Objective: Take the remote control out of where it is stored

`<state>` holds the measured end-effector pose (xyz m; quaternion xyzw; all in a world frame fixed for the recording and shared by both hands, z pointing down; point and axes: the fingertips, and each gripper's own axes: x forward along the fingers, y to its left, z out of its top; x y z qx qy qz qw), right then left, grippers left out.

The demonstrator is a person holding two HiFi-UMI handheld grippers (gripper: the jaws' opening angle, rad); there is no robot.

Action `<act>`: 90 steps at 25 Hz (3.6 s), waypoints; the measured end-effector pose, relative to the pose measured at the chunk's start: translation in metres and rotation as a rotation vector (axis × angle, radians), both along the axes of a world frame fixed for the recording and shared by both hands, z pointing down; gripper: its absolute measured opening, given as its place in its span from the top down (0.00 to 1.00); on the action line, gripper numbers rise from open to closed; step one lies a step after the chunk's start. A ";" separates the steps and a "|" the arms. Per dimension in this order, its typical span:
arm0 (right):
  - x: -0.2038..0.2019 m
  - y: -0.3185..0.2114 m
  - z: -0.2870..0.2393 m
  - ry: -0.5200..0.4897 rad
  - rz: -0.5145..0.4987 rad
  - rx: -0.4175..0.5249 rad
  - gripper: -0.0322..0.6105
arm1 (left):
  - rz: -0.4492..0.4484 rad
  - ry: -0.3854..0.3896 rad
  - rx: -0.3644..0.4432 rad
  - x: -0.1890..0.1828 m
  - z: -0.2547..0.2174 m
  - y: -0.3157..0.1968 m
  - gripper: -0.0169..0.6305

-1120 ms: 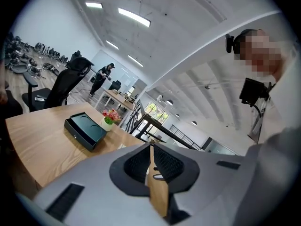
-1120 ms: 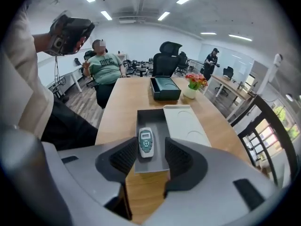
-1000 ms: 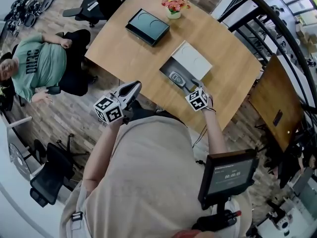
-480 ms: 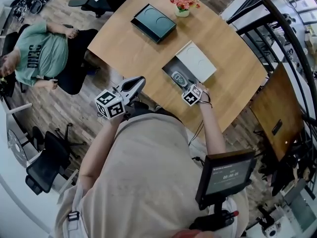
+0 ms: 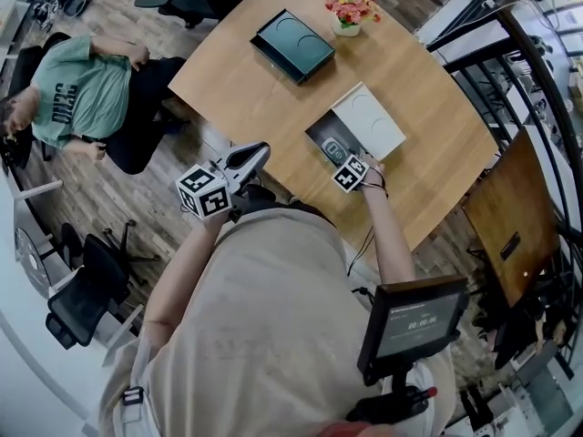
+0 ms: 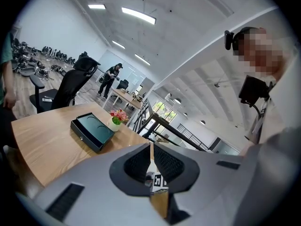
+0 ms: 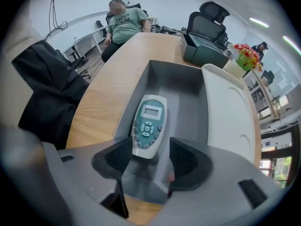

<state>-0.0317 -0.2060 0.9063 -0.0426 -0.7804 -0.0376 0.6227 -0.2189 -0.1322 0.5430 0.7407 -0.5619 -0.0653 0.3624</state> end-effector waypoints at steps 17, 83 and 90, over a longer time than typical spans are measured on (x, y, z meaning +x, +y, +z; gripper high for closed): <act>-0.022 -0.006 0.002 0.003 0.007 0.034 0.54 | -0.003 0.007 -0.028 -0.042 0.004 -0.011 0.96; 0.140 -0.012 -0.393 -0.793 0.961 0.347 0.59 | 0.454 0.036 0.188 0.120 -0.043 -0.073 0.96; 0.193 -0.001 -0.390 -0.778 0.995 0.370 0.59 | 0.441 -0.044 0.200 0.150 -0.035 -0.074 0.96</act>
